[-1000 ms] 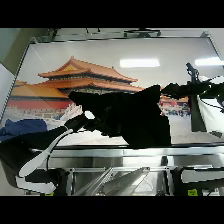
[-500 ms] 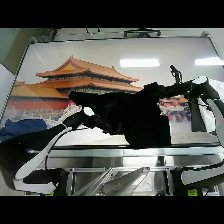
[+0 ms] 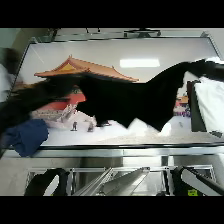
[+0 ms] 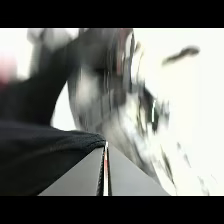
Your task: Fold the shirts.
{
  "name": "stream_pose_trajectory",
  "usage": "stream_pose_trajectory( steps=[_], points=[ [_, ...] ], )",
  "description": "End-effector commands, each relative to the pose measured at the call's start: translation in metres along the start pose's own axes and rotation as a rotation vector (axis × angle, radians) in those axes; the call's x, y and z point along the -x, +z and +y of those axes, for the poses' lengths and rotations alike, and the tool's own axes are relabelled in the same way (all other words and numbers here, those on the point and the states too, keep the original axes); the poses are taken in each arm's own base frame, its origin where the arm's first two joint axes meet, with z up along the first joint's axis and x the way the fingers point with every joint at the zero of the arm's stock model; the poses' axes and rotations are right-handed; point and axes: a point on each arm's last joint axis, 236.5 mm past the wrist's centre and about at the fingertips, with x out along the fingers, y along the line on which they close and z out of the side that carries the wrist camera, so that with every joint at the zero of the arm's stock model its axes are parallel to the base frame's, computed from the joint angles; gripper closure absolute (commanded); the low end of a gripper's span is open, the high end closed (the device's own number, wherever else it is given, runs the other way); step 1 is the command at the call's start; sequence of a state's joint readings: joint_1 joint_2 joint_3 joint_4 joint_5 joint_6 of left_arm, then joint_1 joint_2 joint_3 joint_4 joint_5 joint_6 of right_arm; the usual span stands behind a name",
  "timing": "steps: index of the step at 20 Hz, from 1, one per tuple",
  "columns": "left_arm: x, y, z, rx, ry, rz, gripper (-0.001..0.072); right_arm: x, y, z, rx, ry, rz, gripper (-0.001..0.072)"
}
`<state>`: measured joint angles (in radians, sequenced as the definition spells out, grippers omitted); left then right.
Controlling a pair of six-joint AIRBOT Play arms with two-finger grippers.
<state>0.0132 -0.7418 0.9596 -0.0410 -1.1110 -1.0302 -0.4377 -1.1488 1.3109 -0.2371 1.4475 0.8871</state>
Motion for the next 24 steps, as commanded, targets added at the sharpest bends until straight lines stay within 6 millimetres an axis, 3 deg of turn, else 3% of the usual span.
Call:
stream_pose_trajectory(
  steps=[1, 2, 4, 6, 7, 9, 12, 14, 17, 19, 22, 24],
  points=[
    [0.065, 0.049, -0.130, -0.353, 0.002, -0.277, 0.0687, 0.052, 0.036, 0.145, 0.347, 0.053, -0.188, 0.0695],
    [0.073, 0.056, -0.156, -0.449, 0.050, -0.335, 0.0686, 0.060, 0.037, 0.180, 0.443, 0.037, -0.219, 0.0695],
    [0.080, 0.070, -0.188, -0.623, 0.153, -0.425, 0.0686, 0.077, 0.043, 0.240, 0.650, -0.036, -0.306, 0.0695],
    [0.080, 0.088, -0.196, -0.679, 0.211, -0.442, 0.0686, 0.095, 0.055, 0.264, 0.802, -0.213, -0.371, 0.0695],
    [0.082, 0.098, -0.186, -0.678, 0.248, -0.425, 0.0689, 0.100, 0.060, 0.261, 0.824, -0.279, -0.384, 0.0695],
    [0.094, 0.119, -0.124, -0.605, 0.436, -0.325, 0.0690, 0.094, 0.060, 0.238, 0.759, -0.276, -0.342, 0.0695],
    [0.097, 0.124, -0.021, -0.403, 0.541, -0.108, 0.0691, 0.053, 0.048, 0.163, 0.550, -0.159, -0.194, 0.0695],
    [0.088, 0.110, 0.077, -0.243, 0.610, 0.063, 0.0691, 0.008, 0.027, 0.094, 0.397, -0.128, -0.070, 0.0696],
    [0.078, 0.056, 0.233, -0.046, 0.773, 0.314, 0.0691, -0.058, -0.023, -0.031, 0.170, -0.203, 0.102, 0.0695],
    [0.081, -0.001, 0.328, 0.091, 0.854, 0.500, 0.0690, -0.096, -0.065, -0.114, -0.006, -0.236, 0.191, 0.0694],
    [0.092, -0.074, 0.433, 0.275, 0.901, 0.700, 0.0691, -0.136, -0.124, -0.208, -0.254, -0.265, 0.240, 0.0694],
    [0.094, -0.100, 0.480, 0.357, 0.893, 0.756, 0.0692, -0.150, -0.148, -0.250, -0.356, -0.289, 0.230, 0.0694]
  ],
)
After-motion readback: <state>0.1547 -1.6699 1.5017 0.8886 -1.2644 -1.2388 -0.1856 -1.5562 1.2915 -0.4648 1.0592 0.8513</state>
